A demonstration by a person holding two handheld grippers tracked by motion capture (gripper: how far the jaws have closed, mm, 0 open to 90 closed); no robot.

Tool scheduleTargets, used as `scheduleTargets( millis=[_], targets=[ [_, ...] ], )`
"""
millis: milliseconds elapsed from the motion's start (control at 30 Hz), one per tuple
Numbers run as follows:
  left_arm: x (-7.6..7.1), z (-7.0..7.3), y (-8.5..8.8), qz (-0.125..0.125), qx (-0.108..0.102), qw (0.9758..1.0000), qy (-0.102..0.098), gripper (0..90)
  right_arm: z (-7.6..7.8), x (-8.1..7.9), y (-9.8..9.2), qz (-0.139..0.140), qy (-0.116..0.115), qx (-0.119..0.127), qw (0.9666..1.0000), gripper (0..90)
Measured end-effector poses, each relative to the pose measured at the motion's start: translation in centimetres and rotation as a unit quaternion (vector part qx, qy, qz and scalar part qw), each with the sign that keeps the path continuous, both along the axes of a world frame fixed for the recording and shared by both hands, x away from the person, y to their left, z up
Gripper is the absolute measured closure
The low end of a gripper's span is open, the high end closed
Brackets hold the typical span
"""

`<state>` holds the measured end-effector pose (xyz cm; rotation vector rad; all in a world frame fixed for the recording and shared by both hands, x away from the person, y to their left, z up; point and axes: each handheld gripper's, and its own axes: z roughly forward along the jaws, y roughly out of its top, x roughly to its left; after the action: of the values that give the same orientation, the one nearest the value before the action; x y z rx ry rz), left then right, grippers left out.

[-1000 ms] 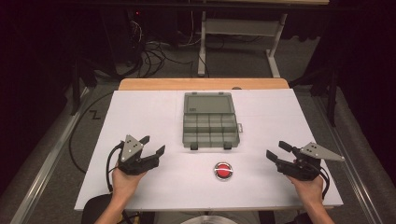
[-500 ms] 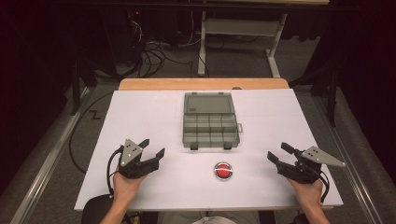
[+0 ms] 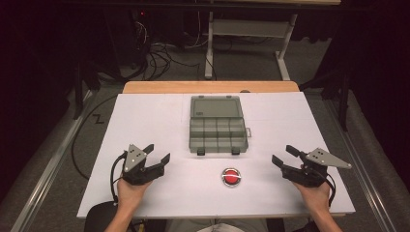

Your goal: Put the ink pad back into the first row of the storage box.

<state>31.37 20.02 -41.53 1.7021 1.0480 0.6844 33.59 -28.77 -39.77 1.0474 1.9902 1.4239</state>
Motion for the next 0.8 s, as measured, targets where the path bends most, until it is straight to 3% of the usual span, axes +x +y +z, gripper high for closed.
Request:
scheduleTargets(
  millis=[233,367,433,667,700,733,800],
  targets=[
    [0.2,0.0,-0.1,-0.003,-0.003,1.0000,0.002,31.0,0.7,0.9,1.5,0.016,0.034,-0.026,0.9990,33.5],
    [0.1,0.0,0.0,-0.004,-0.003,1.0000,0.001,30.0,1.1,1.1,2.8,0.030,0.063,-0.059,0.9958,35.2],
    [0.2,0.0,-0.1,-0.004,-0.004,1.0000,0.002,29.7,1.1,1.1,3.1,0.034,0.068,-0.065,0.9950,35.5],
    [0.2,-0.1,-0.1,-0.002,0.000,1.0000,0.002,28.5,1.2,1.7,4.8,0.056,0.108,-0.098,0.9877,36.3],
    [0.2,-0.1,-0.2,-0.002,0.001,1.0000,0.002,28.3,1.1,1.9,5.3,0.065,0.120,-0.109,0.9845,36.3],
    [0.2,-0.1,-0.2,-0.003,0.002,1.0000,0.001,28.3,1.1,1.9,5.3,0.065,0.120,-0.109,0.9845,36.3],
    [0.2,-0.1,-0.2,-0.002,0.003,1.0000,0.001,28.0,0.9,2.1,6.0,0.080,0.139,-0.124,0.9791,36.6]
  ],
)
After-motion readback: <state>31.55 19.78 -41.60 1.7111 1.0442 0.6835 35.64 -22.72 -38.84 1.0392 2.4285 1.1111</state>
